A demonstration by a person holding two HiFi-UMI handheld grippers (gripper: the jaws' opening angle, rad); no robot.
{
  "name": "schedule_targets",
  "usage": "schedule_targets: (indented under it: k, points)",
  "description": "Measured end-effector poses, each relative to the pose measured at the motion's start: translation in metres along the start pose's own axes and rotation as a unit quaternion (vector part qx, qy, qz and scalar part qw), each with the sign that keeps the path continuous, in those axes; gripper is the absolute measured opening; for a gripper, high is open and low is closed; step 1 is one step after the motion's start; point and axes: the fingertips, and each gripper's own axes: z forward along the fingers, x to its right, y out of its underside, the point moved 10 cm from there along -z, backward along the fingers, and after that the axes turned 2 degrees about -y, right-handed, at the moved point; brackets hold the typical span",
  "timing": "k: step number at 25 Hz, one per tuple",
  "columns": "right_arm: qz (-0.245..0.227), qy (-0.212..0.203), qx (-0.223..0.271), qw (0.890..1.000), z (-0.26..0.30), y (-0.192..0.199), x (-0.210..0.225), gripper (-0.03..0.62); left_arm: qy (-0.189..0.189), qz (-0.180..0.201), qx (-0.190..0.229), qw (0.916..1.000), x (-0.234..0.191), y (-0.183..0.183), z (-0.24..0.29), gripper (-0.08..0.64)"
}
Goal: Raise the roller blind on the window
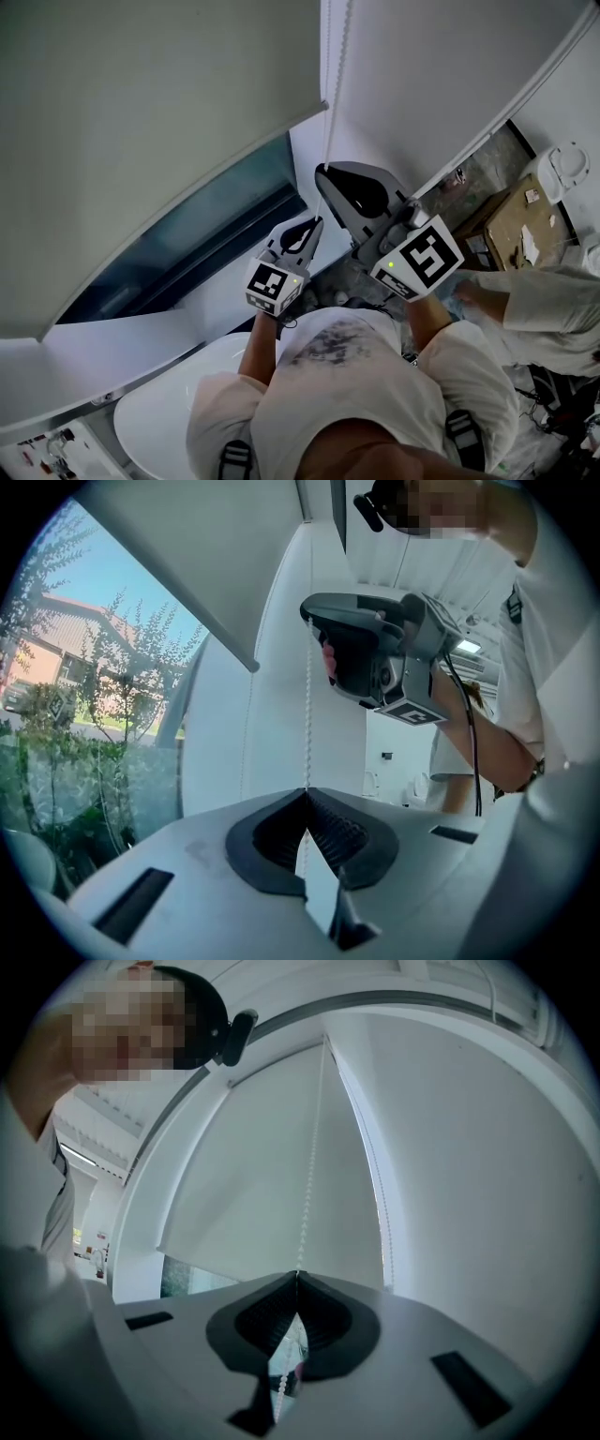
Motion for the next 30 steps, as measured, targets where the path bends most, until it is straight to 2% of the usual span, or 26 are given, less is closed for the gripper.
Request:
schedule_targets:
  k: [9,14,30]
  points:
    - [0.010,0.007,-0.027,1.000,-0.008,0.034,0.003,0.060,-0.001,-0.019,-0.030,0.9994,-0.001,0.034,0.008,0.008]
    - [0.017,0.011,-0.032,0.999,-0.011,0.050,-0.001,0.060,0.001,-0.027,-0.021,0.9994,-0.003,0.054,0.009,0.008]
    - [0.021,0.015,-0.084,0.996,-0.011,0.110,-0.010,0.060,0.005,-0.059,-0.062,0.9963,-0.005,0.118,0.013,0.008]
